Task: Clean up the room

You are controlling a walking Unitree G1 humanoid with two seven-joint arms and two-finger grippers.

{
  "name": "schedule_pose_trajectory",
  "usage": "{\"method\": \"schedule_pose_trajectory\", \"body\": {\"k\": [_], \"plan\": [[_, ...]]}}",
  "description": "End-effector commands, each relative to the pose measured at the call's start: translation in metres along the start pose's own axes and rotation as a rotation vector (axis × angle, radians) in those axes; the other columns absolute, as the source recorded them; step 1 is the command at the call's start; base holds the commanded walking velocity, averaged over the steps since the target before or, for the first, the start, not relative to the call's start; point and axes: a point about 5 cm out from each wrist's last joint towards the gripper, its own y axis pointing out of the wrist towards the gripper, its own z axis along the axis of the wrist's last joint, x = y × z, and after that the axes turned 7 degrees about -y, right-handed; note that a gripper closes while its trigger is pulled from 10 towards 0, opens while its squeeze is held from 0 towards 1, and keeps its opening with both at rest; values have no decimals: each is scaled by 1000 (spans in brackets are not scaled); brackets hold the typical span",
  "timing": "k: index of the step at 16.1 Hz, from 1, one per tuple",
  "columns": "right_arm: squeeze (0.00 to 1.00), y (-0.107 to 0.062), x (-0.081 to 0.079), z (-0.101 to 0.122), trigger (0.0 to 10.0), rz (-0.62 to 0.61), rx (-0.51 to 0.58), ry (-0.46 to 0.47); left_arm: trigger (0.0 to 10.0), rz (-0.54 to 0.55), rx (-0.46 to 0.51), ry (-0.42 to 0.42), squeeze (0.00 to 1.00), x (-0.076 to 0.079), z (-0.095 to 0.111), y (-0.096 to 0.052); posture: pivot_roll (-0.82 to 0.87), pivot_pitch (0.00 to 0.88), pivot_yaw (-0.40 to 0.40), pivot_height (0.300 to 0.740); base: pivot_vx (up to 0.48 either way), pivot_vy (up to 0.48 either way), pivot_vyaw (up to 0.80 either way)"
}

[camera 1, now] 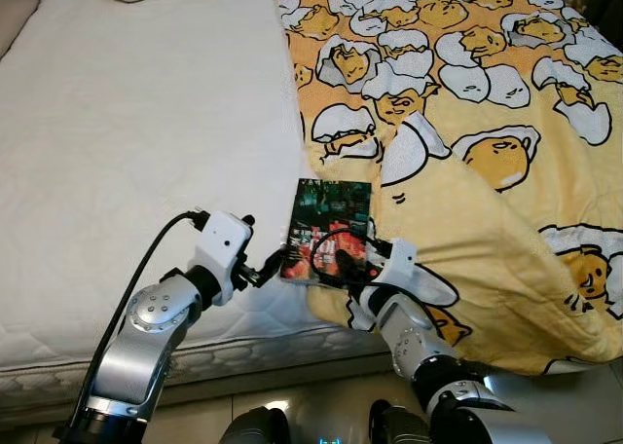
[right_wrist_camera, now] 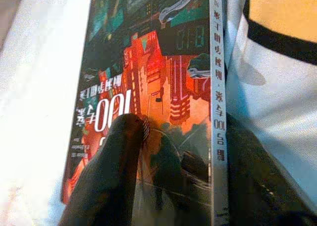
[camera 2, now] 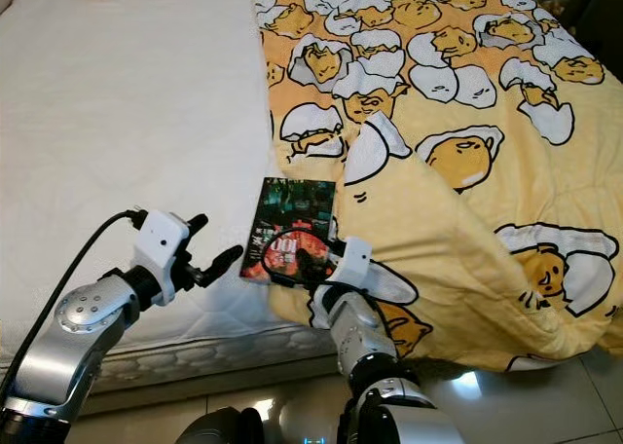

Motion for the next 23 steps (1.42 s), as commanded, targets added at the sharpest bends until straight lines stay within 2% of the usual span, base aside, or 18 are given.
{"method": "schedule_pose_trajectory", "body": {"k": [1,3,7,8,9,10,14,15,16,18,22,23], "plan": [[0,2,-11,-4,0,48,-6,31,10000,1,-17,8,0,-1,-1,1,116,169,87,740,0,0,0],[0,7,-27,18,0,118,90,45,10000,2,-15,5,0,-1,-2,4,106,160,83,740,0,0,0],[0,3,-39,41,0,173,194,-51,10000,1,-7,1,0,0,0,8,88,150,80,740,0,0,0],[0,2,-40,44,0,177,205,-74,10000,0,-5,1,0,0,0,9,88,150,80,740,0,0,0],[0,-2,-37,39,0,164,189,-140,10000,-3,-2,-1,0,2,0,10,82,146,81,740,0,0,0],[0,-5,-33,34,0,151,172,-159,10000,-5,0,-2,0,3,0,11,80,141,80,740,0,0,0],[0,-14,-32,27,0,147,134,-183,10000,-5,2,-2,0,2,-1,13,77,135,78,740,0,0,0],[690,-15,-29,22,0,125,114,-193,10000,-5,2,-3,0,2,-1,13,75,131,77,740,0,0,0],[1000,-16,-26,18,0,114,94,-204,10000,-6,3,-2,0,3,0,14,75,130,77,740,0,0,0],[1000,-17,-20,10,10000,93,55,-229,10000,-9,6,-2,0,3,0,15,73,124,76,740,0,0,0],[1000,-15,-17,-8,10000,74,-45,-216,10000,-12,10,0,0,3,1,17,73,118,78,740,0,0,0],[0,-13,-17,-13,10000,71,-72,-219,10000,-13,12,1,0,3,1,17,78,113,78,740,0,0,0]]}}
